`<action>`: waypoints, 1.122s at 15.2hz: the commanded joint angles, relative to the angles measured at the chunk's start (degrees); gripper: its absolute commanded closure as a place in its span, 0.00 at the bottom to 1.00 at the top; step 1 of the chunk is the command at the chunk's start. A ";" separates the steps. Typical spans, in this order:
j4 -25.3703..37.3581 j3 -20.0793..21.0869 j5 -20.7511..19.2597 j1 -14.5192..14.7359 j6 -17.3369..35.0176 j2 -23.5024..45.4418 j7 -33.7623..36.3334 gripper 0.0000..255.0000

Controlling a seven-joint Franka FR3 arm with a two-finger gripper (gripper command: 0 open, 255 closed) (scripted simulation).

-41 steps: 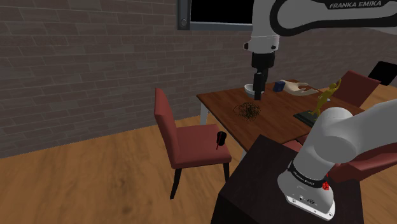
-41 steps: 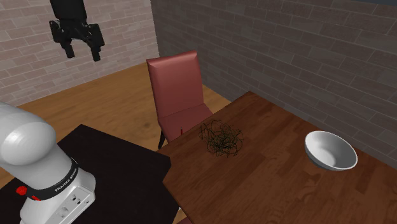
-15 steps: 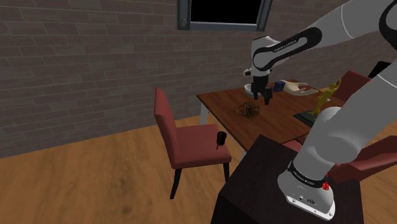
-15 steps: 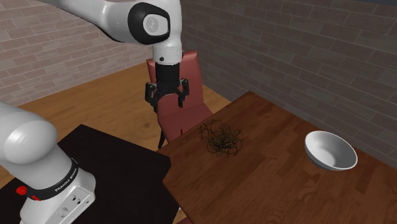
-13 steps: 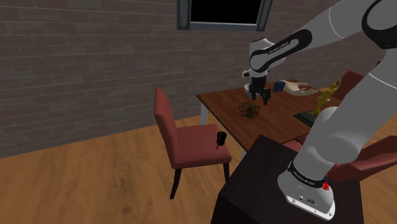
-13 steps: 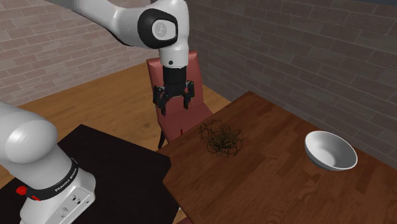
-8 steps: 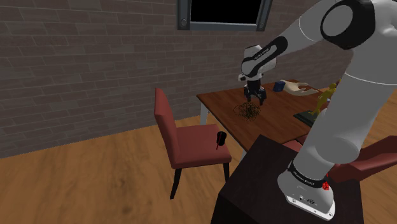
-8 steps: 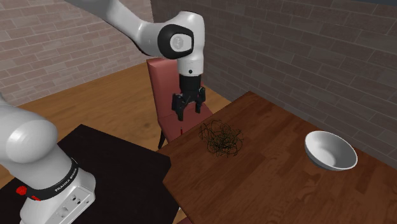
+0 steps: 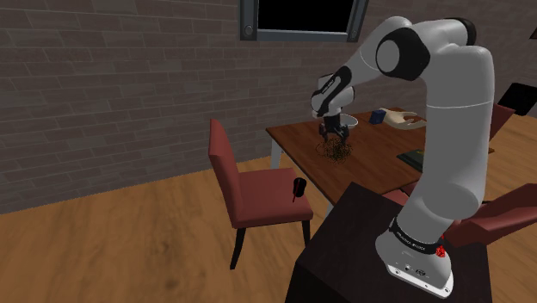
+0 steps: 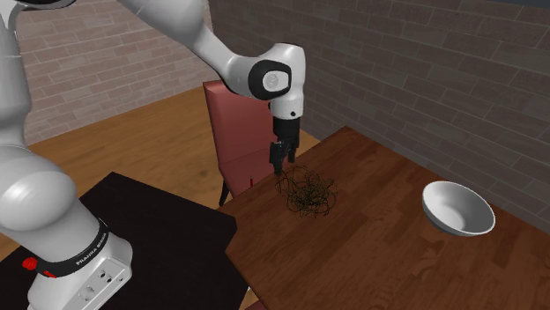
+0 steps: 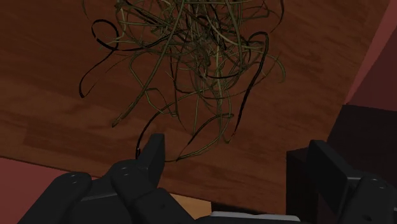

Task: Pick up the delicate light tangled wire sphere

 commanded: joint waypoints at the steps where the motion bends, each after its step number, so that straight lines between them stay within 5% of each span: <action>1: 0.53 0.80 0.91 -0.65 1.28 1.94 -0.99 0.00; 8: 0.42 2.09 2.58 -1.75 4.61 5.42 -1.39 0.00; 9: 0.49 2.08 2.58 -1.78 4.56 5.43 -1.43 1.00; 17: 0.49 2.08 2.59 -1.78 4.56 5.43 -1.43 1.00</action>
